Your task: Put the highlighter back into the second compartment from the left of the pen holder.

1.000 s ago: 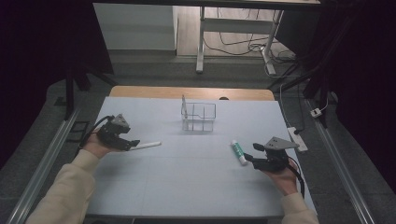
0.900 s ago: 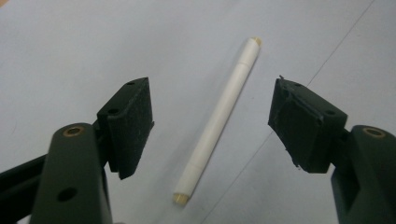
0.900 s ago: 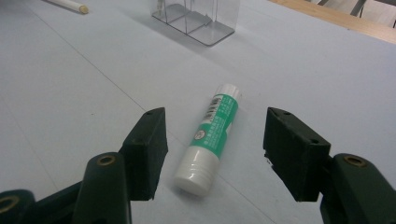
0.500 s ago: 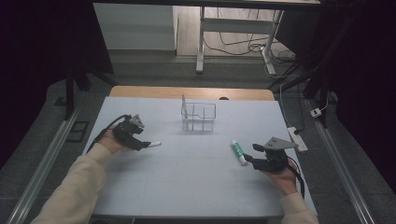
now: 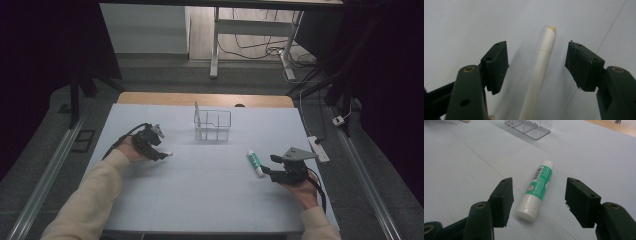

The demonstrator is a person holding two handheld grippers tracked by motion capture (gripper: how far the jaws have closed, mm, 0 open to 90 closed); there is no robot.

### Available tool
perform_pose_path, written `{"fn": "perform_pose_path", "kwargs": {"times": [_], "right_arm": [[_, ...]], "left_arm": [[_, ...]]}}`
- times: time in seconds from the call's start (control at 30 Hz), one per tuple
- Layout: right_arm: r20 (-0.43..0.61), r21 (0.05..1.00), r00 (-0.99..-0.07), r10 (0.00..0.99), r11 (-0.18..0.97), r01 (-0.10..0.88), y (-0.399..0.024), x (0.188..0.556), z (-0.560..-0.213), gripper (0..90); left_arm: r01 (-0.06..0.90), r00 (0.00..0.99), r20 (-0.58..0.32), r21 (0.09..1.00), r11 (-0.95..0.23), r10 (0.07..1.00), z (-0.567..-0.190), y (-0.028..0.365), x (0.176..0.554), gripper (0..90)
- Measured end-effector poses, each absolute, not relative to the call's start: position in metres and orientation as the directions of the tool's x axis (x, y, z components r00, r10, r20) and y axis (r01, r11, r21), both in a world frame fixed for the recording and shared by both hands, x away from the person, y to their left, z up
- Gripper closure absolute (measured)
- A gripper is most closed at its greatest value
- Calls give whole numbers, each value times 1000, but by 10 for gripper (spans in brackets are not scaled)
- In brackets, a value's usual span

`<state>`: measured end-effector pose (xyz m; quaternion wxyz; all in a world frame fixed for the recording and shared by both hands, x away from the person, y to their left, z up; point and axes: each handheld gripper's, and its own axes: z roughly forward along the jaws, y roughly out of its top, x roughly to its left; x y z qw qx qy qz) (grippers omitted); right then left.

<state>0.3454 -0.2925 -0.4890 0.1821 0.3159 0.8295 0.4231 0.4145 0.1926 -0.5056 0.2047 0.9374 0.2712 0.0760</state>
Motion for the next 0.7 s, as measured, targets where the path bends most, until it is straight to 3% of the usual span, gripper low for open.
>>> {"fn": "perform_pose_path", "kwargs": {"times": [0.17, 0.33, 0.5, 0.7], "right_arm": [[-35, 818, -733, 679, 440, 370, -293, 346, -490, 389], [-37, 813, -733, 679, 446, 373, -293, 346, -491, 389], [-35, 810, -732, 681, 448, 378, -292, 346, -491, 389], [-37, 809, -733, 680, 451, 378, -292, 346, -491, 389]], "left_arm": [[478, 845, 25, 411, -776, 534, -511, 191, 418, 386], [463, 860, 17, 397, -792, 511, -515, 188, 419, 473], [413, 895, -10, 393, -822, 445, -515, 187, 420, 660], [345, 926, 10, 378, -859, 377, -515, 183, 417, 783]]}}
